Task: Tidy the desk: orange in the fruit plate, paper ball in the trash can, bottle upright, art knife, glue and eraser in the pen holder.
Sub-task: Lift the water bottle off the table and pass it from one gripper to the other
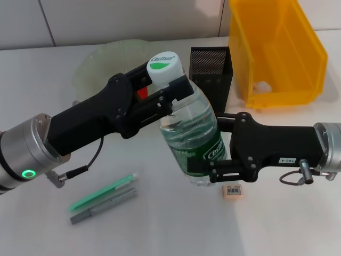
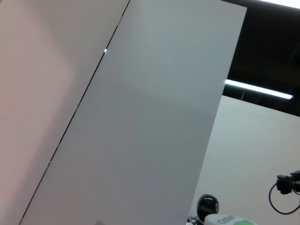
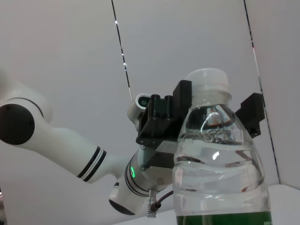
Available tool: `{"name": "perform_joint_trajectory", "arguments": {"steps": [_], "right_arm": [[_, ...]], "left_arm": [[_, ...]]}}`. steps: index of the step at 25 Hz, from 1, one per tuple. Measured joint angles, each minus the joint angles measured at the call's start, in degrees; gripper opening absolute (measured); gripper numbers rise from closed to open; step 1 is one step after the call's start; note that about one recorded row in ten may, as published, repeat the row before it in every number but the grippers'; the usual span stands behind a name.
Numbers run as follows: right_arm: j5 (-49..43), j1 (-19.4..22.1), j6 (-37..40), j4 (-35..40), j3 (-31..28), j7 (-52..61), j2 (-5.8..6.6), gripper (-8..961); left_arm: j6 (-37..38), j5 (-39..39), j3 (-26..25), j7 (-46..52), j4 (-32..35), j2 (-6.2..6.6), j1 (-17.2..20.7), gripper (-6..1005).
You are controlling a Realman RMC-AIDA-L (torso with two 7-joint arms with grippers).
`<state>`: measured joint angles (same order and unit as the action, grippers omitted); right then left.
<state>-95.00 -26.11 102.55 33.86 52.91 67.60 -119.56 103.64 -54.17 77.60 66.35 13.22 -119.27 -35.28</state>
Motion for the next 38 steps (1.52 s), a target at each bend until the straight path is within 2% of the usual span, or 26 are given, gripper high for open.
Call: {"name": "perform_joint_trajectory", "arguments": {"steps": [3, 7, 27, 38], "right_arm": [[0.00, -0.23, 0.07, -0.08, 0.00, 0.15, 0.07, 764], [0.00, -0.32, 0.09, -0.35, 0.00, 0.15, 0.10, 769], [-0.37, -0.29, 0.52, -0.42, 0.60, 3.03, 0.43, 795], [-0.70, 2.51, 2.13, 7.32, 0.89, 8.26, 0.49, 800]], "left_arm": [[0.04, -0.31, 0.00, -0.65, 0.14, 0.00, -0.14, 679], [0.00, -0.32, 0.00, -0.90, 0.16, 0.00, -0.15, 486], [0.63, -0.40, 1.39, -1.76, 0.93, 0.01, -0.05, 458], [0.44, -0.50, 3.07, -1.28, 2.41, 0.22, -0.09, 457]]}}
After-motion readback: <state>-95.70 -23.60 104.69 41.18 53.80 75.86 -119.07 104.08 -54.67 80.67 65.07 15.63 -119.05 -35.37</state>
